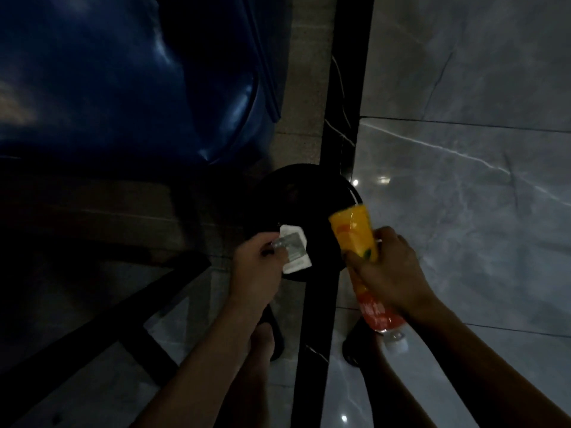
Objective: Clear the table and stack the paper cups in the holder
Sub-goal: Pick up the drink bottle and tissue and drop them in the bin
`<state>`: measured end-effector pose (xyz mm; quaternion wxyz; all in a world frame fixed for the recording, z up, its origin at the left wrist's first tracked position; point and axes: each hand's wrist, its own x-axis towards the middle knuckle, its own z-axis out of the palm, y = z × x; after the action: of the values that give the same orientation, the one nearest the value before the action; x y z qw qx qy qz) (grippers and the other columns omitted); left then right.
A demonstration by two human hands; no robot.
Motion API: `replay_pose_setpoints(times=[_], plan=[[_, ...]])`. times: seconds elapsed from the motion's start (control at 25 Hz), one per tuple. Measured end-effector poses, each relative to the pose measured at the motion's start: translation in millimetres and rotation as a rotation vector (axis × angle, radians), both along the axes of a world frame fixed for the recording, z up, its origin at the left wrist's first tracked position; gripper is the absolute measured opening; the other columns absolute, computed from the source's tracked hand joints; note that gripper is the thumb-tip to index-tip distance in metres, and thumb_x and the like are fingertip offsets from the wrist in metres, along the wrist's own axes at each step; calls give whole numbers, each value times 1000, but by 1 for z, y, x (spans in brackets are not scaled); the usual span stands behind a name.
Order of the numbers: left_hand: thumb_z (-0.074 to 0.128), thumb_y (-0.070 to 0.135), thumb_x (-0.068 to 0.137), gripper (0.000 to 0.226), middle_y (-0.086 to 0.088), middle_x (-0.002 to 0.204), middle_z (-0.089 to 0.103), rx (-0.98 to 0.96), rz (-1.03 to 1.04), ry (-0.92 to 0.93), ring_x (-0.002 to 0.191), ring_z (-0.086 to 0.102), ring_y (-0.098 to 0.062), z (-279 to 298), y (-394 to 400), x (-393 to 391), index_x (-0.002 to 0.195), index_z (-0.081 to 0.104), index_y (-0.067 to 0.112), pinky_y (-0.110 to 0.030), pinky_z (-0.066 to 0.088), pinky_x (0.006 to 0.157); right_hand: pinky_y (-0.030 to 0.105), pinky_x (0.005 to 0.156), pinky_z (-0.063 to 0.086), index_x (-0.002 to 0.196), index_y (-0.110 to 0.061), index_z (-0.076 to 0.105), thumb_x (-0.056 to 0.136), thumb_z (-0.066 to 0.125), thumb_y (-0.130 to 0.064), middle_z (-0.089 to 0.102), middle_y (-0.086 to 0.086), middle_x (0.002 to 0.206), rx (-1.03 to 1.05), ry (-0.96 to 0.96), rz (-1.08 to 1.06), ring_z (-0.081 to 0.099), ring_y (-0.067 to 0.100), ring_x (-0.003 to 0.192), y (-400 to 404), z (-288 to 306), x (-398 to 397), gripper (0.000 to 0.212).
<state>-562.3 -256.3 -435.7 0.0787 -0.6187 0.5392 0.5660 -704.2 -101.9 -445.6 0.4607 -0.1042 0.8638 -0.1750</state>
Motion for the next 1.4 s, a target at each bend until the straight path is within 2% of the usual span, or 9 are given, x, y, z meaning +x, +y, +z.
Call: replay_pose_setpoints(times=[0.2,0.36,0.44,0.6,0.76,1.0,1.16,1.24,1.4], plan=[[63,9,90,20,2,87,71,-195,-323,-76,69,62,-3,-56,-22,-37,104,76,13,-8,47,57,32,73,50,135,-18,44,83,70,-52,65,8,111,-79,30,-79,65,24,93,-11,-19,-5,68],[59,11,93,19,-16,102,74,-258,-500,-204,87,69,-29,-89,-25,-48,101,74,5,-25,53,71,34,71,54,122,-23,43,84,67,-58,61,-1,101,-95,59,-40,65,18,85,-17,-16,3,57],[60,11,91,17,-17,99,75,-234,-486,-261,77,70,-26,-102,-25,-51,97,75,4,-18,50,61,35,71,54,120,-22,46,84,67,-58,61,-1,100,-85,95,17,65,20,86,-28,-19,10,55],[63,13,92,26,-20,118,70,-158,-416,-349,110,66,-35,-121,-23,-51,114,70,2,-33,53,82,45,81,57,125,-17,45,78,69,-54,61,10,116,-35,5,7,66,32,99,-69,-45,21,64],[59,19,96,30,-20,124,67,-183,-423,-362,115,63,-36,-132,-20,-44,120,67,3,-34,51,86,48,98,52,145,-8,34,81,70,-52,56,18,134,94,-219,-275,60,38,118,-100,-91,7,86],[61,20,95,29,-24,113,69,-359,-440,-348,107,66,-39,-125,-13,-41,111,69,-2,-36,52,81,41,94,49,143,-6,41,89,65,-48,59,21,135,76,-168,-316,59,40,120,-97,-130,14,72],[56,39,96,43,-18,115,68,-271,-430,-348,107,65,-37,-114,-6,-40,119,65,4,-35,54,83,41,93,55,145,-21,39,85,62,-57,67,12,124,-36,-165,-329,67,35,108,-87,-114,27,74],[55,42,96,43,-16,115,68,-260,-415,-310,107,65,-36,-104,0,-33,121,63,8,-39,55,86,42,93,56,143,-24,42,86,58,-57,70,11,119,-61,-112,-202,68,32,106,-77,-95,32,67],[58,37,94,51,-11,132,60,-205,-569,-267,122,58,-33,-54,14,-18,142,47,20,-40,52,95,41,93,54,143,-20,41,90,56,-43,61,11,130,-71,54,431,59,32,118,-50,-34,25,59]])
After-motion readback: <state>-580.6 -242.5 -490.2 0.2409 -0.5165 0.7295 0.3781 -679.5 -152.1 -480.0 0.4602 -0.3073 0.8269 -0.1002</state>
